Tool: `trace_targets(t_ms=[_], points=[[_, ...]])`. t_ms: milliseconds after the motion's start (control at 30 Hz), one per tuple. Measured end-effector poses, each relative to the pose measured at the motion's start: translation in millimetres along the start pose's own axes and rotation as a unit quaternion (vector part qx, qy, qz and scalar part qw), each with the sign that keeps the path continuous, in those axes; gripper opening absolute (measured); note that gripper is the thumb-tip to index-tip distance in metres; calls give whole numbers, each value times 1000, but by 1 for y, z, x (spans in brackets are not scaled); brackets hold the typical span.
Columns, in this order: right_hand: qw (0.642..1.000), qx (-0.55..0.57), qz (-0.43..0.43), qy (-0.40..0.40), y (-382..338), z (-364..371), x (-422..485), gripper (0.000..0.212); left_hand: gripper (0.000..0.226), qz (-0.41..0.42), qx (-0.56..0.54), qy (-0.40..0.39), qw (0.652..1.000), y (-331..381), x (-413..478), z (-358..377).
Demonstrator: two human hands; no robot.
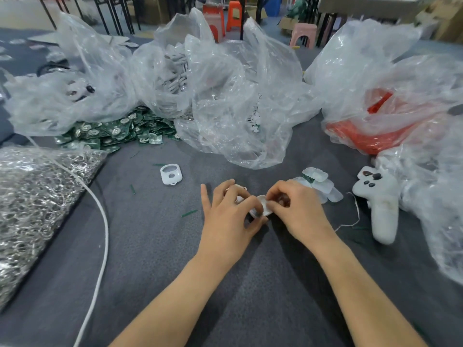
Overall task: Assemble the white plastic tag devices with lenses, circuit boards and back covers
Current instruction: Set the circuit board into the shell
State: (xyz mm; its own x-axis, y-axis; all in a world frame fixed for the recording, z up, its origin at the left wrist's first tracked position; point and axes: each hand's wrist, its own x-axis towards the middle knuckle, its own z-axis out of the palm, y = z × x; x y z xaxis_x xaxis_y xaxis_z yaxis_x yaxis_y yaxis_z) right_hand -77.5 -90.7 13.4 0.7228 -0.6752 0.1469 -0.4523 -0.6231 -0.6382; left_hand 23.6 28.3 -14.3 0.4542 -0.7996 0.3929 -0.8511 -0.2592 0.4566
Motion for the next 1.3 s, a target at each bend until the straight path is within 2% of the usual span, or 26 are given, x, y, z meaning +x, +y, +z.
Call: trace_targets(t_ms=[233, 367, 433, 500, 533, 600, 667, 767, 833, 933, 1133, 1167, 1233, 1300], points=[[998, -29, -49, 15, -3, 9, -3, 6, 26, 5, -28, 10, 1000, -4, -2, -2], [998, 4, -48, 31, -4, 11, -2, 5, 21, -39, -101, 115, 987, -44, 31, -26], [998, 26, -47, 33, -4, 12, -2, 8, 26, -98, -60, 112, 987, -85, 61, -45], [997, 55, -50, 31, -5, 13, -4, 16, 37, -152, 24, 41, 987, -128, 89, -64], [996, 69, -52, 30, -6, 14, -5, 21, 39, -153, 69, -2, 986, -147, 100, -71], [994, 89, -55, 28, -6, 15, -6, 27, 39, -99, 145, -90, 980, -174, 115, -83], [993, 102, -53, 29, -6, 17, -6, 29, 44, -51, 187, -145, 970, -187, 123, -91], [991, 126, -38, 31, -5, 16, -5, 32, 35, -32, 217, -125, 968, -193, 130, -97], [990, 133, -32, 29, -4, 16, -6, 31, 24, -44, 226, -105, 968, -194, 133, -97], [990, 137, -27, 31, -4, 14, -6, 28, 22, -57, 253, -108, 960, -193, 136, -95], [991, 133, -25, 25, -6, 13, -7, 27, 17, 20, 428, -93, 899, -181, 144, -97], [990, 136, -22, 26, -5, 13, -7, 27, 17, 17, 424, -74, 903, -177, 145, -97], [989, 144, -16, 33, -5, 12, -7, 25, 18, -9, 356, 6, 934, -163, 146, -101], [987, 147, -13, 54, -4, 12, -6, 23, 11, -61, 164, 94, 980, -137, 139, -107]])
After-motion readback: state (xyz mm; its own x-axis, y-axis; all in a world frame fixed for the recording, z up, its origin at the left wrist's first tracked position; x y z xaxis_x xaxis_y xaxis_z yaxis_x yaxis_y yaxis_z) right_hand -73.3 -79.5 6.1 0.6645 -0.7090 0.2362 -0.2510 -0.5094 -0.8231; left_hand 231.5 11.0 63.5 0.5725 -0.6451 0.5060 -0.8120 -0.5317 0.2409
